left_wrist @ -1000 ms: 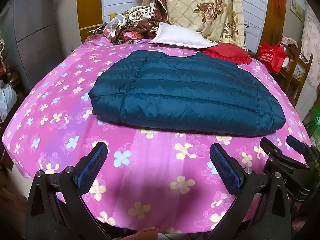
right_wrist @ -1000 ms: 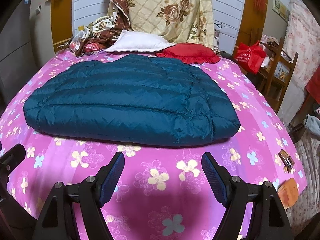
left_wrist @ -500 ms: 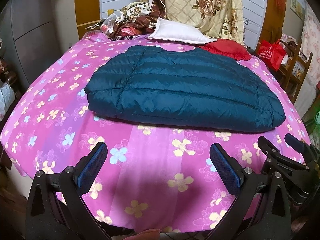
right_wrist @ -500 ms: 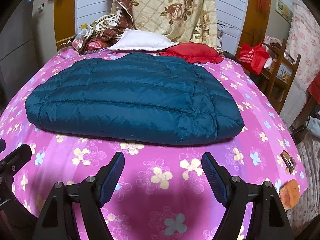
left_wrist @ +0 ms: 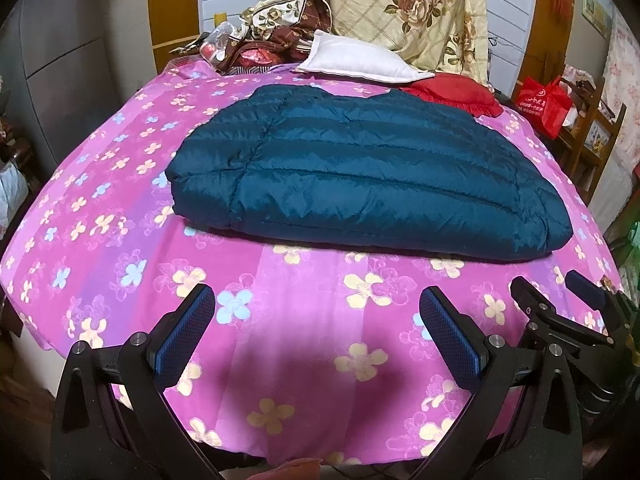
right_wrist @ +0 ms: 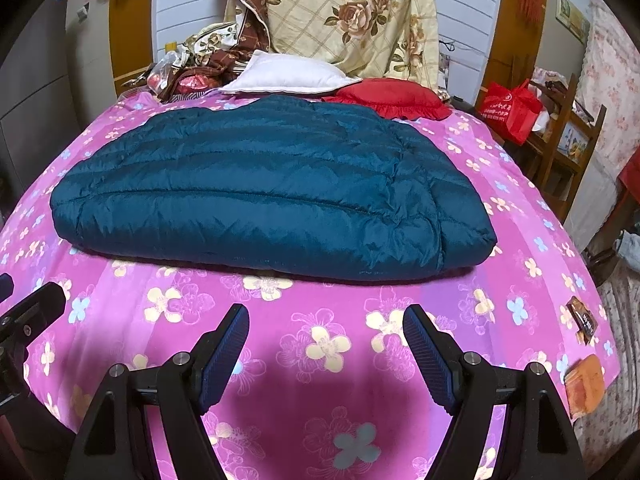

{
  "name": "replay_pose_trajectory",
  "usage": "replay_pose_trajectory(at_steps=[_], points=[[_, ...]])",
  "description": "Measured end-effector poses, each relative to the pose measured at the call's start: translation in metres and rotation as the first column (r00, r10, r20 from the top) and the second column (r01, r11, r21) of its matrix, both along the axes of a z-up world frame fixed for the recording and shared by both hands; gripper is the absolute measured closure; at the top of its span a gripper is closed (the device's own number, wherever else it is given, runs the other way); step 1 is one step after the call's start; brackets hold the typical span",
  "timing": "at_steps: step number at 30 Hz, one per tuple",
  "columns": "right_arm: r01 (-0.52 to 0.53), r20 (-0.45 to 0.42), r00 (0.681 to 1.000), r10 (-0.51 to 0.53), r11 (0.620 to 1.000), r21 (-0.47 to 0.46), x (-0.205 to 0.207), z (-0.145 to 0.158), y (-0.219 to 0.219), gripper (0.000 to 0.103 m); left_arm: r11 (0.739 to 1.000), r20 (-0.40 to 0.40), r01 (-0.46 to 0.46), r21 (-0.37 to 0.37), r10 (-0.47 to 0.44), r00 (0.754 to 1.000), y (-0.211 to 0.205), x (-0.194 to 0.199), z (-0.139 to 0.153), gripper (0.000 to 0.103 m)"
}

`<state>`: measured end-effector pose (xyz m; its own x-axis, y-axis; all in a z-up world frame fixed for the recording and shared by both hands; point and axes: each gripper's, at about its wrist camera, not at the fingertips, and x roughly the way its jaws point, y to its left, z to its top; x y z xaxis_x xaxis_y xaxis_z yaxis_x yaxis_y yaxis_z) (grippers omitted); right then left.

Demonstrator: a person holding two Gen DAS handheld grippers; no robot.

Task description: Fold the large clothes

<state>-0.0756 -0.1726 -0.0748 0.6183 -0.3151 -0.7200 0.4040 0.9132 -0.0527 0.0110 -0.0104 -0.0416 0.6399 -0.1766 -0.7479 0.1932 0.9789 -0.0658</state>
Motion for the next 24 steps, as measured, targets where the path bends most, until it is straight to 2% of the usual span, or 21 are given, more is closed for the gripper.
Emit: replay_pose_trajectory(at_steps=[24], points=[[-0.014, -0.002, 1.0, 0.014, 1.0, 0.007, 0.0027, -0.0053, 0.0015, 0.026, 1.0, -0.005, 0.005, 0.008, -0.005, 1.0, -0.005, 0.0027, -0.0007, 0.001]])
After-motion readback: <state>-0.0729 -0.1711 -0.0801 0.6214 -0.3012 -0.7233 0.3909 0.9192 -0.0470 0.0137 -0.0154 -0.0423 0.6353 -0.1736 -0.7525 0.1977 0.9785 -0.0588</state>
